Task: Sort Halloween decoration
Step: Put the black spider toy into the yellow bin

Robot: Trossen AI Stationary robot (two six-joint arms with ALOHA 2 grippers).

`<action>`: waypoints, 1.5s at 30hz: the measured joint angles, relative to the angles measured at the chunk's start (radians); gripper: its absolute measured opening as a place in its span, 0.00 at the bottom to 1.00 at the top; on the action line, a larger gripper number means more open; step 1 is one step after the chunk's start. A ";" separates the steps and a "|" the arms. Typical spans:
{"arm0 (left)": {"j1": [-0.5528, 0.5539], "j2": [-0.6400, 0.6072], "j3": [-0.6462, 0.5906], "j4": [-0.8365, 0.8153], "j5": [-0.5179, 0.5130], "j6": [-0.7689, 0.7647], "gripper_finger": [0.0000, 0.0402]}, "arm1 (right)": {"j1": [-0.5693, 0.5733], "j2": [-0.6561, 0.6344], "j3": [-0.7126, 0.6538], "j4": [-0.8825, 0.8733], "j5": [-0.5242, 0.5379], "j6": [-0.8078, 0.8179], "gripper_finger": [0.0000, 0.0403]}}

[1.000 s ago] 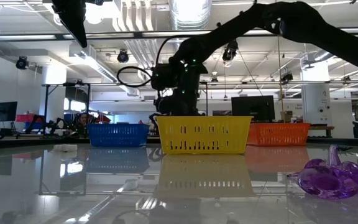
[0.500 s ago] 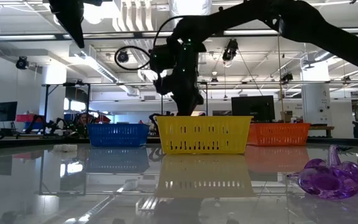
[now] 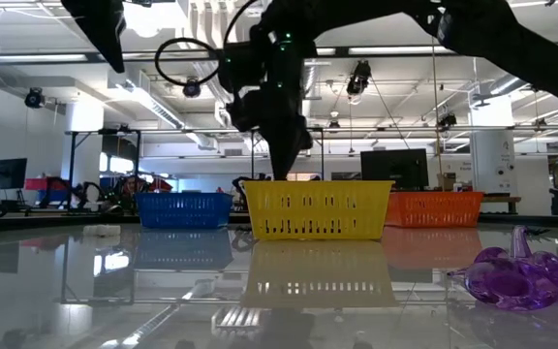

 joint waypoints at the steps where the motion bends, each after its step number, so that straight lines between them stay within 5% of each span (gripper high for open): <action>1: 0.000 -0.002 0.000 -0.005 0.000 0.001 0.28 | -0.001 0.000 0.000 0.018 0.000 0.012 0.02; 12: 0.000 -0.031 0.000 -0.011 0.000 0.003 0.28 | 0.000 -0.003 0.026 0.072 0.000 0.055 0.05; 27: 0.000 -0.070 0.000 -0.012 0.000 0.015 0.28 | 0.002 -0.003 0.025 0.162 -0.084 0.057 0.37; 45: 0.000 -0.108 0.000 -0.013 0.001 0.016 0.28 | 0.015 0.071 0.023 0.200 -0.083 0.194 0.39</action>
